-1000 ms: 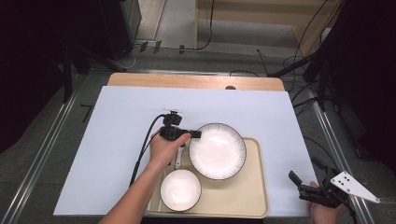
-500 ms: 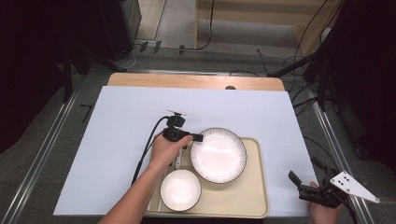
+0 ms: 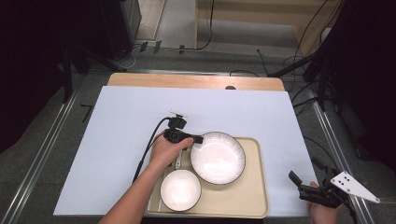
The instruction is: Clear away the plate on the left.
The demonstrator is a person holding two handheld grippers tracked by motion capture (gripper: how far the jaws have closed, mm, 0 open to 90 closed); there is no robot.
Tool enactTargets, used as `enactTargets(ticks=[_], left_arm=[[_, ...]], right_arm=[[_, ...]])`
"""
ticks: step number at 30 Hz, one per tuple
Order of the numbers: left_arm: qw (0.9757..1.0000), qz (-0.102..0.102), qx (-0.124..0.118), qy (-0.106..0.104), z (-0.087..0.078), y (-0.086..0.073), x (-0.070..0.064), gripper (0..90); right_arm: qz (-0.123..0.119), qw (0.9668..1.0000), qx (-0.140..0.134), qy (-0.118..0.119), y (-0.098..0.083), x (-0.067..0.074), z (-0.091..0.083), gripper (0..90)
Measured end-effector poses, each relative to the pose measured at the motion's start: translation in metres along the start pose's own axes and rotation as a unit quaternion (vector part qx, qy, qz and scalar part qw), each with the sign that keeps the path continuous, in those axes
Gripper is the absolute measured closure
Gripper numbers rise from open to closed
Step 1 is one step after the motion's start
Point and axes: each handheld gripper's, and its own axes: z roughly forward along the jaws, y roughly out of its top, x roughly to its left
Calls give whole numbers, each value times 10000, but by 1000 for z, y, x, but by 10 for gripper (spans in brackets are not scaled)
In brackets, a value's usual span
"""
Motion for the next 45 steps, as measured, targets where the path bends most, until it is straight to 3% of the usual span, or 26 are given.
enactTargets(ticks=[3,4,5,9,11,13,15,16,18,22,33,40,45], left_arm=[[9993,53,-302,-218,-9,1,0,648],[9993,53,-302,-218,-9,1,0,626],[9980,152,-545,-295,-15,2,-3,582],[9956,506,-762,209,-24,1,-8,449],[9945,534,-832,336,-29,-1,-10,371],[9951,566,-743,339,-32,-2,-9,293],[9949,632,-654,426,-35,-3,-7,124],[9940,762,-596,511,-36,-5,-6,71],[9930,743,-634,658,-41,-8,-3,6],[9924,671,-935,434,-53,-13,4,0],[9827,780,-1546,659,-81,-29,6,0],[9773,964,-1688,844,-93,-41,5,0],[9757,1016,-1714,908,-101,-51,7,0]], right_arm=[[-23,10000,-4,-11,0,0,-1,2],[-23,10000,-10,-10,0,-1,-1,2],[-7,10000,-17,-12,0,-1,-1,2],[-13,10000,-11,-19,0,-1,-1,2],[-10,10000,2,-6,0,0,0,2],[-20,10000,1,3,0,1,0,2],[-19,10000,2,6,0,1,1,2],[-34,10000,16,6,0,1,1,2],[-33,10000,16,17,0,1,1,2],[-19,10000,-5,26,0,1,1,2],[2,10000,-17,35,0,1,1,2],[-10,10000,-10,48,0,1,2,2],[15,10000,0,59,0,1,3,2]])
